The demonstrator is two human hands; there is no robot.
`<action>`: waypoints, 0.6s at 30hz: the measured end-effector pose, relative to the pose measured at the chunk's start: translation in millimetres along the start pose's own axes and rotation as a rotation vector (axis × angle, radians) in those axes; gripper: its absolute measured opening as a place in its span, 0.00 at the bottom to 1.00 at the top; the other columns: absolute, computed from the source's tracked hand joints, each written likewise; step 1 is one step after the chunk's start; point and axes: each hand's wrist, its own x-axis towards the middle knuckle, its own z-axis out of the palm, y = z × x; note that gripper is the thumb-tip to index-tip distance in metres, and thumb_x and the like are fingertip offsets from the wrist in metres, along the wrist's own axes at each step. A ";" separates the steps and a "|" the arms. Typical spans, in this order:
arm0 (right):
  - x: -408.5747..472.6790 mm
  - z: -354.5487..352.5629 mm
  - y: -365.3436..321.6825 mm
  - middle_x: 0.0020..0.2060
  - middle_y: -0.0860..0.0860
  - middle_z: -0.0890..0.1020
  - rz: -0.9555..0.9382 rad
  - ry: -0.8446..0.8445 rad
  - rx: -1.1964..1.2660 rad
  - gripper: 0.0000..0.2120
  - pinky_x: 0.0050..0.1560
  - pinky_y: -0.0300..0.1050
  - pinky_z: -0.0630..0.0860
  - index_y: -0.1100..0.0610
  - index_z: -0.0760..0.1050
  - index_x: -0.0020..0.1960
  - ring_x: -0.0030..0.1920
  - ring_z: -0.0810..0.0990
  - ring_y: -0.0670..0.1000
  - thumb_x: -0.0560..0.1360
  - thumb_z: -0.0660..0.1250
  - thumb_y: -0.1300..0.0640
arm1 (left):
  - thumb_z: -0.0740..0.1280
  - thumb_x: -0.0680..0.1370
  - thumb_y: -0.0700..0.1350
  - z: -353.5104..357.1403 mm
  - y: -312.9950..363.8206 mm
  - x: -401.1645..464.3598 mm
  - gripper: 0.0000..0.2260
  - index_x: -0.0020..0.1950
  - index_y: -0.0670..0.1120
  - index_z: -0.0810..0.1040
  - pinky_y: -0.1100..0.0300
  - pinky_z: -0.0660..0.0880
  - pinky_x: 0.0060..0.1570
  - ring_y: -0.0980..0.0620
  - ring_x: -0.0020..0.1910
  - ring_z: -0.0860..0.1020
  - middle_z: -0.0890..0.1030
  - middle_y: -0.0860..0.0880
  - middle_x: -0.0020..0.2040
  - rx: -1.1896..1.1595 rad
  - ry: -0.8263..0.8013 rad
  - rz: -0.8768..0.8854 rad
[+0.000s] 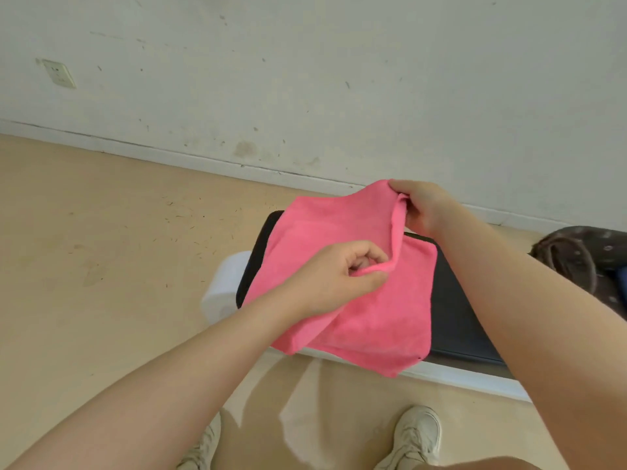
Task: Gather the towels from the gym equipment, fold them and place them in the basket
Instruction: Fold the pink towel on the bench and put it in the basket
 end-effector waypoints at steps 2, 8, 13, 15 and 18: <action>3.1 -27.1 4.7 0.33 0.53 0.74 0.008 0.059 -0.104 0.10 0.35 0.40 0.73 0.59 0.71 0.37 0.33 0.73 0.48 0.77 0.62 0.65 | 0.66 0.76 0.41 23.9 -0.2 12.1 0.05 0.45 0.51 0.76 0.64 0.66 0.37 0.57 0.33 0.68 0.71 0.53 0.32 0.017 -0.025 -0.017; 21.0 -91.6 46.3 0.34 0.52 0.73 0.064 0.192 -0.325 0.08 0.35 0.42 0.69 0.59 0.73 0.39 0.34 0.70 0.48 0.73 0.64 0.69 | 0.65 0.76 0.41 81.1 -35.2 30.2 0.09 0.56 0.43 0.77 0.69 0.63 0.31 0.61 0.26 0.66 0.67 0.55 0.29 0.217 -0.153 -0.171; 29.2 -107.9 57.5 0.35 0.51 0.73 -0.033 0.235 -0.408 0.10 0.36 0.39 0.69 0.60 0.75 0.54 0.35 0.71 0.47 0.75 0.63 0.69 | 0.64 0.77 0.41 98.0 -49.1 38.2 0.14 0.63 0.44 0.72 0.68 0.63 0.33 0.58 0.29 0.65 0.66 0.55 0.31 0.229 -0.217 -0.225; 30.9 -108.1 62.3 0.36 0.51 0.74 -0.046 0.254 -0.462 0.10 0.35 0.39 0.70 0.62 0.76 0.55 0.38 0.73 0.49 0.75 0.64 0.67 | 0.64 0.77 0.42 99.1 -49.8 39.9 0.14 0.63 0.45 0.73 0.68 0.67 0.38 0.58 0.33 0.68 0.69 0.55 0.33 0.233 -0.285 -0.248; 31.8 -106.6 65.6 0.37 0.51 0.75 -0.102 0.286 -0.546 0.09 0.32 0.38 0.68 0.62 0.77 0.53 0.38 0.73 0.50 0.74 0.65 0.66 | 0.61 0.79 0.46 94.4 -49.9 44.0 0.08 0.54 0.46 0.78 0.60 0.72 0.44 0.58 0.35 0.72 0.76 0.52 0.38 0.163 -0.325 -0.278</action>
